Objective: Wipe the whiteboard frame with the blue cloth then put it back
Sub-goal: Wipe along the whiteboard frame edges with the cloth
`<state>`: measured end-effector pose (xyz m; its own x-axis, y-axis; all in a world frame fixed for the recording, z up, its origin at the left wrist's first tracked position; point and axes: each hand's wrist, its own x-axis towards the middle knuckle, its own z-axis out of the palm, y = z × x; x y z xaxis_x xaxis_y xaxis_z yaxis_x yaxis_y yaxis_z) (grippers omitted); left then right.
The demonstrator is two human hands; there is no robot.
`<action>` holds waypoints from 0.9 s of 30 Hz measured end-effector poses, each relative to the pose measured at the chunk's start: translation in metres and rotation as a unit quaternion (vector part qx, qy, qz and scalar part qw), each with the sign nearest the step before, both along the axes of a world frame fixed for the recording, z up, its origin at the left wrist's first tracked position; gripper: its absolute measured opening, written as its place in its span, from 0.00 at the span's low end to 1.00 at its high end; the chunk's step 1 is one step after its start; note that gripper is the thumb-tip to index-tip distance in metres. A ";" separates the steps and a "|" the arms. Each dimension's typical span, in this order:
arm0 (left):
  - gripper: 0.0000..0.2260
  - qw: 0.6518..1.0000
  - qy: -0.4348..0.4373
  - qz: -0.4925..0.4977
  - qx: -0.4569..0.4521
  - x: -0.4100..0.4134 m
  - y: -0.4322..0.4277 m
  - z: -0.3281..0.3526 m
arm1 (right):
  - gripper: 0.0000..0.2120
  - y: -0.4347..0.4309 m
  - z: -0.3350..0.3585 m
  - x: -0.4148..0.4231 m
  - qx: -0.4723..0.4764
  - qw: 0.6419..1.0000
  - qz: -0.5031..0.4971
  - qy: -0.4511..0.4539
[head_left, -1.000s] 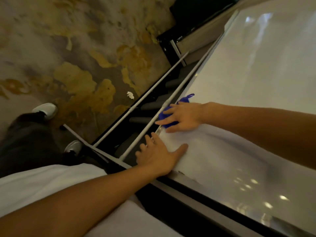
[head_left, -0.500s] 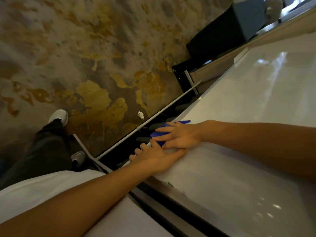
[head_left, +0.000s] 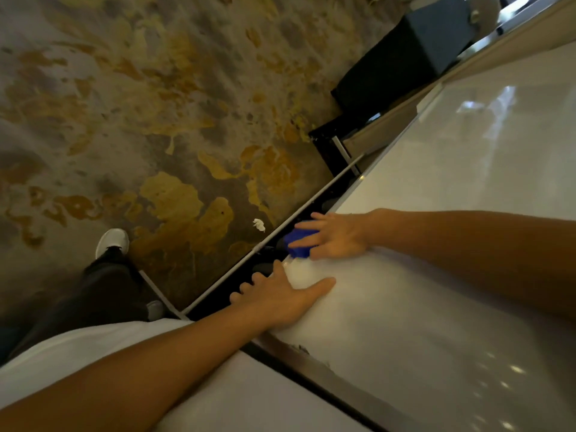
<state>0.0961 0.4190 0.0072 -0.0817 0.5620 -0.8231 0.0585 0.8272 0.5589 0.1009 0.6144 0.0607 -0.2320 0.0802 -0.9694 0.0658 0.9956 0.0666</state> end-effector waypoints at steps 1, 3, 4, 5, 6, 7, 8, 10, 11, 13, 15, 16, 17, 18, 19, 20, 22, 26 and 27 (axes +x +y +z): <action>0.68 1.000 -0.005 -0.003 0.000 0.000 0.001 0.001 | 0.30 0.013 0.001 -0.003 0.056 0.998 -0.004 0.002; 0.69 1.000 -0.013 -0.010 -0.003 0.000 0.004 0.001 | 0.34 0.023 -0.001 -0.002 0.131 0.991 -0.008 -0.002; 0.68 1.000 -0.017 -0.010 -0.003 0.002 0.005 0.001 | 0.37 0.019 -0.005 0.001 0.131 0.991 -0.008 -0.007; 0.67 1.000 -0.021 -0.013 0.002 0.003 0.008 0.002 | 0.39 0.013 -0.009 0.006 0.112 0.994 -0.013 -0.010; 0.67 1.000 -0.024 -0.016 0.008 0.005 0.011 0.003 | 0.42 0.003 -0.013 0.011 0.081 0.996 -0.019 -0.020; 0.67 0.999 -0.030 -0.020 0.014 0.006 0.015 0.005 | 0.44 -0.003 -0.016 0.015 0.048 0.998 -0.030 -0.029; 0.66 0.999 -0.040 -0.021 0.017 0.008 0.019 0.007 | 0.46 -0.003 -0.019 0.017 0.027 0.998 -0.042 -0.034; 0.67 0.998 -0.055 -0.016 0.019 0.009 0.024 0.009 | 0.44 0.015 -0.019 0.014 0.048 0.997 -0.060 -0.019; 0.67 0.998 -0.055 -0.019 0.025 0.007 0.027 0.009 | 0.42 0.029 -0.015 0.010 0.084 0.994 -0.069 -0.010; 0.65 0.997 -0.050 -0.042 0.030 0.003 0.037 0.009 | 0.41 0.059 -0.004 0.000 0.159 0.984 -0.083 -0.014; 0.61 0.997 -0.038 -0.062 0.028 0.000 0.046 0.010 | 0.42 0.070 0.000 -0.004 0.188 0.979 -0.082 -0.015; 0.60 0.997 -0.036 -0.068 0.026 -0.003 0.052 0.009 | 0.42 0.069 -0.002 -0.005 0.174 0.982 -0.077 -0.015; 0.60 0.997 -0.040 -0.069 0.024 -0.005 0.059 0.007 | 0.42 0.064 -0.006 -0.004 0.146 0.986 -0.074 -0.016; 0.60 0.996 -0.043 -0.069 0.022 -0.007 0.065 0.006 | 0.42 0.055 -0.010 -0.003 0.113 0.991 -0.067 -0.015; 0.60 0.996 -0.050 -0.070 0.018 -0.009 0.071 0.005 | 0.42 0.048 -0.014 -0.001 0.085 0.994 -0.061 -0.015; 0.61 0.996 -0.057 -0.074 0.013 -0.011 0.077 0.004 | 0.41 0.046 -0.017 -0.001 0.067 0.996 -0.060 -0.013; 0.61 0.994 -0.072 -0.087 0.006 -0.015 0.090 0.002 | 0.40 0.064 -0.017 -0.005 0.081 0.994 -0.077 0.001; 0.57 0.989 -0.091 -0.120 0.011 -0.018 0.110 0.000 | 0.44 0.133 0.001 -0.011 0.209 0.973 -0.100 0.014; 0.56 0.987 -0.096 -0.128 0.015 -0.019 0.115 0.000 | 0.45 0.141 0.002 -0.010 0.216 0.971 -0.101 0.011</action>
<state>0.0769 0.5339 0.0071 0.2219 0.5684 -0.7923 0.1543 0.7818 0.6041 0.0909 0.7558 0.0622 -0.1903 0.5238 -0.8303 0.2633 0.8420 0.4708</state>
